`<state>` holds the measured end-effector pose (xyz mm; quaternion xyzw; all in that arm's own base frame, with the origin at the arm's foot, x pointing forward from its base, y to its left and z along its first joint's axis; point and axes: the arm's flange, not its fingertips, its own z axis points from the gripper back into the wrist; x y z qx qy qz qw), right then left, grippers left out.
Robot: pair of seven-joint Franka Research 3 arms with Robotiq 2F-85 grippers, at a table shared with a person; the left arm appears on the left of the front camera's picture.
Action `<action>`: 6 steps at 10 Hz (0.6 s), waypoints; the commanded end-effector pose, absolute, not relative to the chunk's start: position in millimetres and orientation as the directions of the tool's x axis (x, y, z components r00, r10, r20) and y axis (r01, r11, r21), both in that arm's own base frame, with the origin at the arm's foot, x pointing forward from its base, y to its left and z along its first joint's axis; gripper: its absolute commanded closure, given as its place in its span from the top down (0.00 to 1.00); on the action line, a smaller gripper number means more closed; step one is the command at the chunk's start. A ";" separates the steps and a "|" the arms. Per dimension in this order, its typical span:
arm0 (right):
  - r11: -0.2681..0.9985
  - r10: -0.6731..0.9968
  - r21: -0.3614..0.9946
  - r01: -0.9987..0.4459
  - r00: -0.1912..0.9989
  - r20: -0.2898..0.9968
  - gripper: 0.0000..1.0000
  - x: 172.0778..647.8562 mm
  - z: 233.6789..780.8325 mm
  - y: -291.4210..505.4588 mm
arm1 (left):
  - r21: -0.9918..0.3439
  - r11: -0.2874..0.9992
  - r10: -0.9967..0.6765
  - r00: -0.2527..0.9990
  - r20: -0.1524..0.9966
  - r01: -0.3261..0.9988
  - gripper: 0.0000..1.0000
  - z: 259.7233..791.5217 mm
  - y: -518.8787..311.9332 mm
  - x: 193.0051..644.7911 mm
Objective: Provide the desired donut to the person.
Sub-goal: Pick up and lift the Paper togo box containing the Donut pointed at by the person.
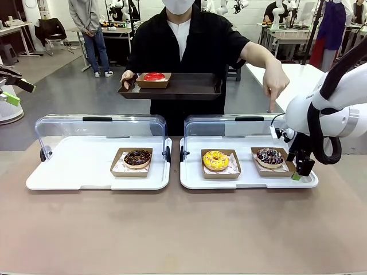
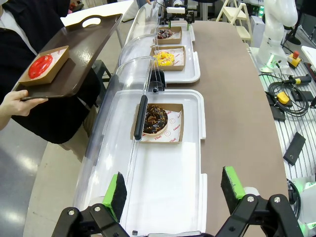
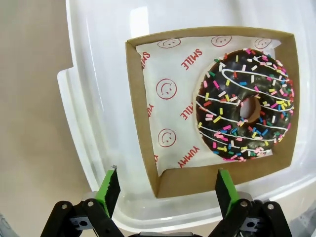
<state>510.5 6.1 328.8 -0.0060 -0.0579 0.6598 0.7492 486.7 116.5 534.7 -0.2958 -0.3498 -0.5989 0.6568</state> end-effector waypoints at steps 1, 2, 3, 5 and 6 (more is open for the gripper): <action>0.154 0.982 -0.117 -0.981 0.140 0.124 1.00 515.4 325.2 8.2 | 0.027 0.108 -0.565 0.039 0.824 0.994 1.00 536.5 117.1 486.5; 0.155 0.982 -0.113 -0.981 0.141 0.127 1.00 515.3 324.7 8.1 | 0.027 0.108 -0.565 0.039 0.824 0.994 1.00 536.5 117.1 486.5; 0.153 0.982 -0.113 -0.982 0.139 0.130 1.00 514.9 325.0 8.6 | 0.027 0.108 -0.565 0.039 0.824 0.994 1.00 536.5 117.1 486.5; 0.148 0.983 -0.112 -0.983 0.133 0.130 1.00 514.4 325.4 9.3 | 0.027 0.108 -0.565 0.039 0.824 0.994 1.00 536.5 117.1 486.5; 0.146 0.983 -0.110 -0.983 0.132 0.130 1.00 514.3 325.4 9.1 | 0.027 0.108 -0.565 0.039 0.824 0.994 1.00 536.5 117.1 486.5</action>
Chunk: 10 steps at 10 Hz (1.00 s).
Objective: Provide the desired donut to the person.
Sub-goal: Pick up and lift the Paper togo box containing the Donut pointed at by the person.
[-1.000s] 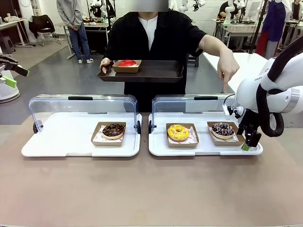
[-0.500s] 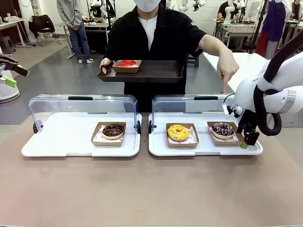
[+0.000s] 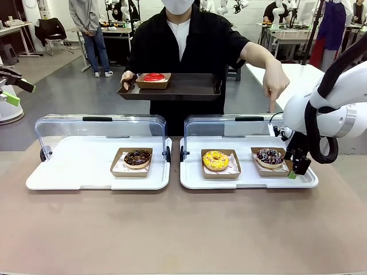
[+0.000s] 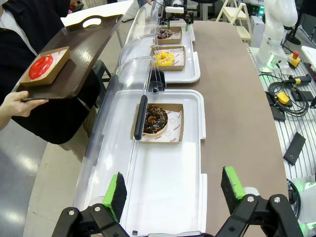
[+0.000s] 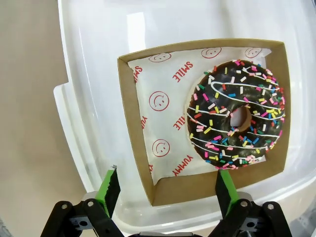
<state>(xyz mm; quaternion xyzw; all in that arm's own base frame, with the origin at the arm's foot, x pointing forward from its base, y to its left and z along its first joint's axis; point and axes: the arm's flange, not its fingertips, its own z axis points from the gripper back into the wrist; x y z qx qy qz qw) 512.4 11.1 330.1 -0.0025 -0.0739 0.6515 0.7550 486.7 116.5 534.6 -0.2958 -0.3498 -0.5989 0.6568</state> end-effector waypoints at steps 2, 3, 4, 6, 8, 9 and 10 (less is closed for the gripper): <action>0.145 0.983 -0.107 -0.984 0.131 0.132 1.00 514.3 325.5 8.7 | 0.027 0.108 -0.565 0.039 0.824 0.994 1.00 536.5 117.1 486.5; 0.142 0.983 -0.106 -0.984 0.128 0.133 1.00 514.2 325.7 8.7 | 0.027 0.108 -0.565 0.039 0.824 0.994 1.00 536.5 117.1 486.5; 0.135 0.984 -0.103 -0.986 0.121 0.132 1.00 513.8 325.7 8.8 | 0.027 0.108 -0.565 0.039 0.824 0.994 1.00 536.5 117.1 486.5; 0.116 0.986 -0.096 -0.989 0.103 0.131 0.41 512.7 325.7 9.0 | 0.027 0.108 -0.565 0.039 0.824 0.994 1.00 536.5 117.1 486.5; 0.119 0.986 -0.092 -0.989 0.106 0.132 0.00 512.6 325.7 9.0 | 0.027 0.108 -0.565 0.039 0.824 0.994 1.00 536.5 117.1 486.5; 0.121 0.985 -0.090 -0.989 0.108 0.134 0.35 512.5 325.5 8.8 | 0.027 0.108 -0.565 0.039 0.824 0.994 1.00 536.5 117.1 486.5; 0.121 0.985 -0.088 -0.989 0.109 0.134 0.00 512.4 325.4 8.8 | 0.027 0.108 -0.565 0.039 0.824 0.994 1.00 536.5 117.1 486.5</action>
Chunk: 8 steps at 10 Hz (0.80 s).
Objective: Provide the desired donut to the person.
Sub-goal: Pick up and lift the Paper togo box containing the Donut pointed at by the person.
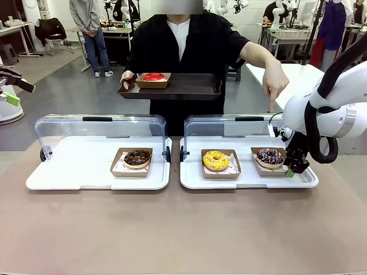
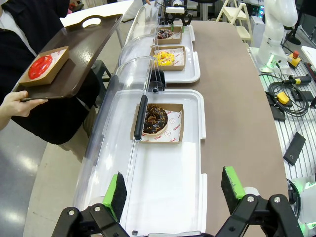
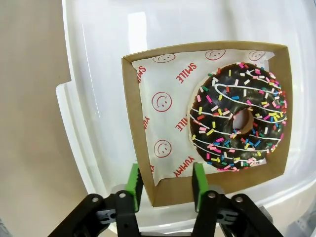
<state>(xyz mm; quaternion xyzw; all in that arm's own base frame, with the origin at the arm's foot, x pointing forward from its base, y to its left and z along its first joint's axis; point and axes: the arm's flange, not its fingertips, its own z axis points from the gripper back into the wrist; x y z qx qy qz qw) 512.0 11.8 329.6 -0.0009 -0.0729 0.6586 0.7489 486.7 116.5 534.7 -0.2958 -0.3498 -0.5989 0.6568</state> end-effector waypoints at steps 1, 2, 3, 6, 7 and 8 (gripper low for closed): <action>0.119 0.985 -0.087 -0.989 0.107 0.134 0.00 512.2 325.6 9.1 | 0.027 0.108 -0.565 0.039 0.824 0.994 1.00 536.5 117.1 486.5; 0.118 0.985 -0.087 -0.989 0.106 0.134 0.02 512.1 325.9 9.3 | 0.027 0.108 -0.565 0.039 0.824 0.994 1.00 536.5 117.1 486.5; 0.118 0.985 -0.087 -0.989 0.106 0.133 0.00 512.3 325.9 9.4 | 0.027 0.108 -0.565 0.039 0.824 0.994 1.00 536.5 117.1 486.5; 0.117 0.986 -0.083 -0.990 0.105 0.133 0.00 512.7 326.6 9.4 | 0.027 0.108 -0.565 0.039 0.824 0.994 1.00 536.5 117.1 486.5; 0.115 0.986 -0.083 -0.990 0.104 0.134 0.00 512.7 326.8 9.4 | 0.027 0.108 -0.565 0.039 0.824 0.994 1.00 536.5 117.1 486.5; 0.113 0.986 -0.083 -0.990 0.101 0.133 0.00 512.5 327.2 9.8 | 0.027 0.108 -0.565 0.039 0.824 0.994 1.00 536.5 117.1 486.5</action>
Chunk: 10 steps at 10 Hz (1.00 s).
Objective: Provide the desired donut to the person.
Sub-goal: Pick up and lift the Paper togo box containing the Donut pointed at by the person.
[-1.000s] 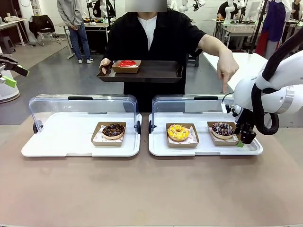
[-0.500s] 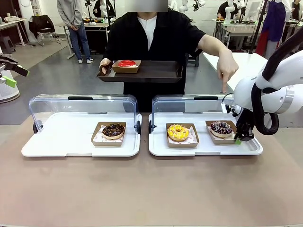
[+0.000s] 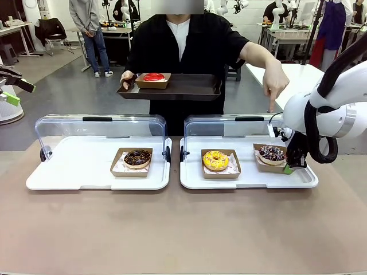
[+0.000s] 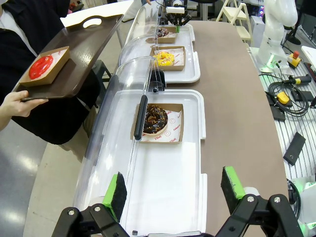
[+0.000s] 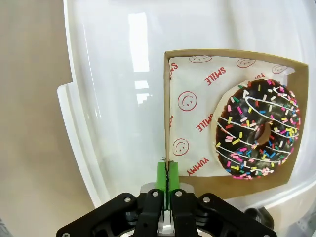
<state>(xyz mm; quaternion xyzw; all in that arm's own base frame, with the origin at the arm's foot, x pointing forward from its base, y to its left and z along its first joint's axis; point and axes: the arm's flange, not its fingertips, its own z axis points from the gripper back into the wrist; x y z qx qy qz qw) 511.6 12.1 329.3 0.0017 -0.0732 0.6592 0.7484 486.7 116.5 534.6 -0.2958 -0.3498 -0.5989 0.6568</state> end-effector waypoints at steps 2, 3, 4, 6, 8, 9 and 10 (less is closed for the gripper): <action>0.109 0.987 -0.076 -0.991 0.099 0.129 0.00 509.3 329.8 12.3 | 0.027 0.108 -0.565 0.039 0.824 0.994 1.00 536.5 117.1 486.5; 0.084 0.992 -0.057 -0.995 0.077 0.102 0.00 503.3 337.5 17.3 | 0.027 0.108 -0.565 0.039 0.824 0.994 1.00 536.5 117.1 486.5; 0.039 0.997 -0.016 -0.999 0.038 0.073 0.00 494.4 351.0 24.3 | 0.027 0.108 -0.565 0.039 0.824 0.994 1.00 536.5 117.1 486.5; -0.022 0.999 0.028 -0.999 -0.021 0.043 0.00 474.1 380.0 38.2 | 0.027 0.108 -0.565 0.039 0.824 0.994 1.00 536.5 117.1 486.5; -0.059 0.998 0.036 -0.998 -0.058 0.011 0.00 447.4 415.3 52.8 | 0.027 0.108 -0.565 0.039 0.824 0.994 1.00 536.5 117.1 486.5; -0.084 0.996 0.039 -0.996 -0.084 0.007 0.00 434.0 433.7 59.1 | 0.027 0.108 -0.565 0.039 0.824 0.994 1.00 536.5 117.1 486.5; -0.110 0.994 0.036 -0.993 -0.110 0.009 0.00 422.7 452.4 65.0 | 0.027 0.108 -0.565 0.039 0.824 0.994 1.00 536.5 117.1 486.5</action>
